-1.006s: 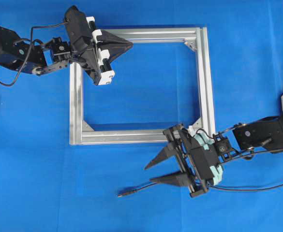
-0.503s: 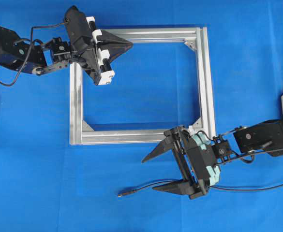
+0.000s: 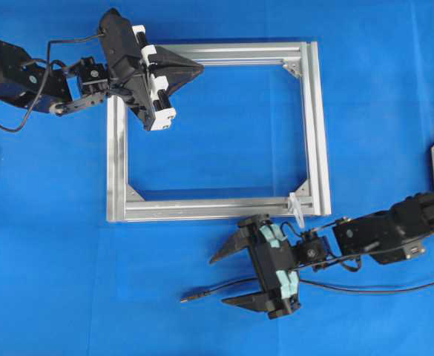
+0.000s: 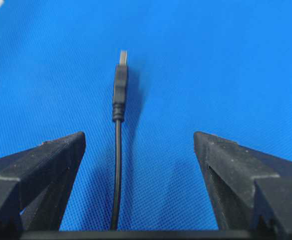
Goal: Insert the wire through the string loop located on the right side.
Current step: 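Close the right gripper on the cable just behind the USB plug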
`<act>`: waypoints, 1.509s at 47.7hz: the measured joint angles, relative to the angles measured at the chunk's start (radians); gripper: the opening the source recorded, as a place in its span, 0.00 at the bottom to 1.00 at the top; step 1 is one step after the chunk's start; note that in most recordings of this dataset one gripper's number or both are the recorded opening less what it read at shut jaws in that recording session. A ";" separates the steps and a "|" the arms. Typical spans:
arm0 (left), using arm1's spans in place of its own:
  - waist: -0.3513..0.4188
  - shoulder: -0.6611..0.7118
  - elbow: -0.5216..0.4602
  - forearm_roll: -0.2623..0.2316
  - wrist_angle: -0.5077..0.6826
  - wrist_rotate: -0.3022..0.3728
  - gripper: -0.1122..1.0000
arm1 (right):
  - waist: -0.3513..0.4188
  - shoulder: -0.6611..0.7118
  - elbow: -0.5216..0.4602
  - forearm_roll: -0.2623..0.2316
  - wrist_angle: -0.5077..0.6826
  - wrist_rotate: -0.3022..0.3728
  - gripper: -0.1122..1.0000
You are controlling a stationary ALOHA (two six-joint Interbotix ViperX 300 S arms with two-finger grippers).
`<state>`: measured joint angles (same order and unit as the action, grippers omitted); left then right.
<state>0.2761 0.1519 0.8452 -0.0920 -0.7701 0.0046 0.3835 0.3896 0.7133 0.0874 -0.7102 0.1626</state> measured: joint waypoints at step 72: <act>0.002 0.000 0.000 0.003 0.000 0.009 0.10 | 0.003 -0.091 0.000 0.006 0.107 -0.014 0.07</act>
<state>0.2777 0.1519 0.8452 -0.0890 -0.7701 0.0138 0.3866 0.2991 0.7133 0.0936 -0.6029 0.1488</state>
